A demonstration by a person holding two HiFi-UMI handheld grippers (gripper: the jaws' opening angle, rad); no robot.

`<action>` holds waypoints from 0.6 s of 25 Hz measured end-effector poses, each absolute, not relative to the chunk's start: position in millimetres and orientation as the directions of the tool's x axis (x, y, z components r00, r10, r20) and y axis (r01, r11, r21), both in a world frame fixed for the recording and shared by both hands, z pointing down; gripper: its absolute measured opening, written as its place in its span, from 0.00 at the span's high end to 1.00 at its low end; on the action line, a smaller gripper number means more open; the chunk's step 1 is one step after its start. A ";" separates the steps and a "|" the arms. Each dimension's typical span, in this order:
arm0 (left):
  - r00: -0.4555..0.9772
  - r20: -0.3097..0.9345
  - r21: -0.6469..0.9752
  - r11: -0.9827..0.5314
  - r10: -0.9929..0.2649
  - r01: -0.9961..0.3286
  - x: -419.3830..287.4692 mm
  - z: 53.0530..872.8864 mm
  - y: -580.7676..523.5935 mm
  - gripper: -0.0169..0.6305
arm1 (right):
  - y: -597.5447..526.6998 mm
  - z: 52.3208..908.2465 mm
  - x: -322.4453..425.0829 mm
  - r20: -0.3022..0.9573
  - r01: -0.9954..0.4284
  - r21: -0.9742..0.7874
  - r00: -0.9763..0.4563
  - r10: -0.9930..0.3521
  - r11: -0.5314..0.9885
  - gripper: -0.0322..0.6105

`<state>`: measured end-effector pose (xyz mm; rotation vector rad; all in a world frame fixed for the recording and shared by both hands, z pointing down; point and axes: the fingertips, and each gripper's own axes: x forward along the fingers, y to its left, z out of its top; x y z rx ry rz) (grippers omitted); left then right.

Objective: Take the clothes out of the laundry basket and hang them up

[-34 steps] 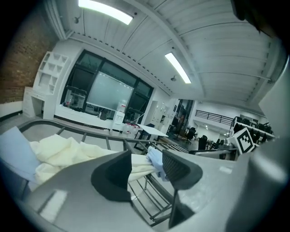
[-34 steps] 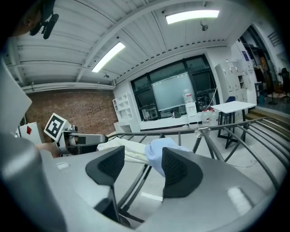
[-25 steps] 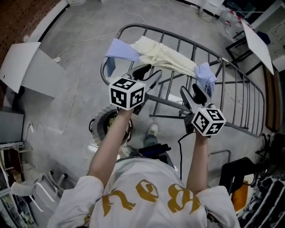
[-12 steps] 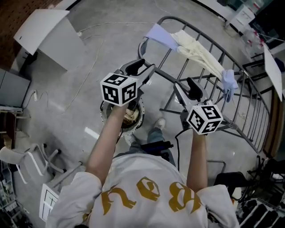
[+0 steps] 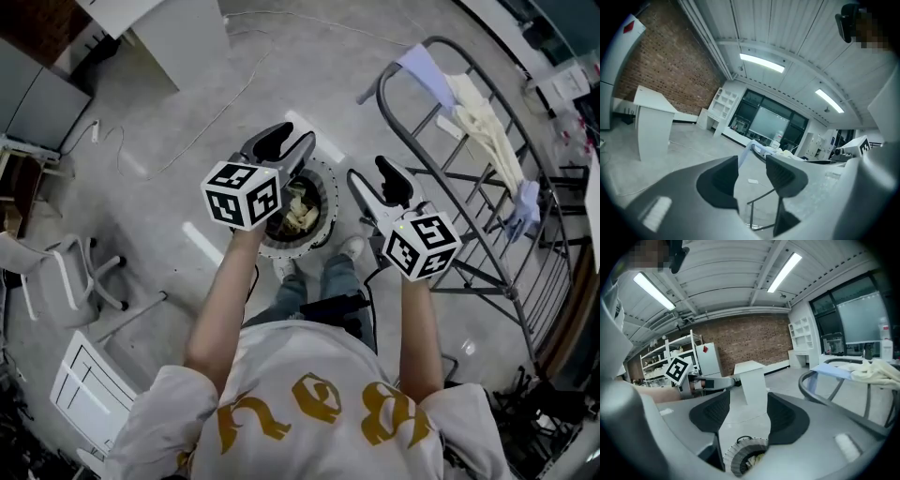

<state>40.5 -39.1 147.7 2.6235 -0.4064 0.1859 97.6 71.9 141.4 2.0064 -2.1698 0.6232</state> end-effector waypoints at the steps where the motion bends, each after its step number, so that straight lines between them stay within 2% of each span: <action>1: 0.941 0.214 0.444 -0.832 -0.263 -0.333 29.5 156.9 -41.2 0.68 | 67.6 150.9 87.4 0.377 -0.975 -0.217 -0.134 -0.917 0.053 0.53; 8: 0.878 0.314 0.459 -0.752 -0.361 -0.473 -25.2 230.8 -63.2 0.68 | 40.9 233.1 47.2 0.508 -0.962 -0.236 -0.244 -0.826 0.139 0.53; 15: 0.810 0.460 0.465 -0.679 -0.363 -0.569 -37.8 330.1 -54.5 0.69 | 27.6 298.1 45.7 0.563 -0.948 -0.248 -0.307 -0.768 0.198 0.54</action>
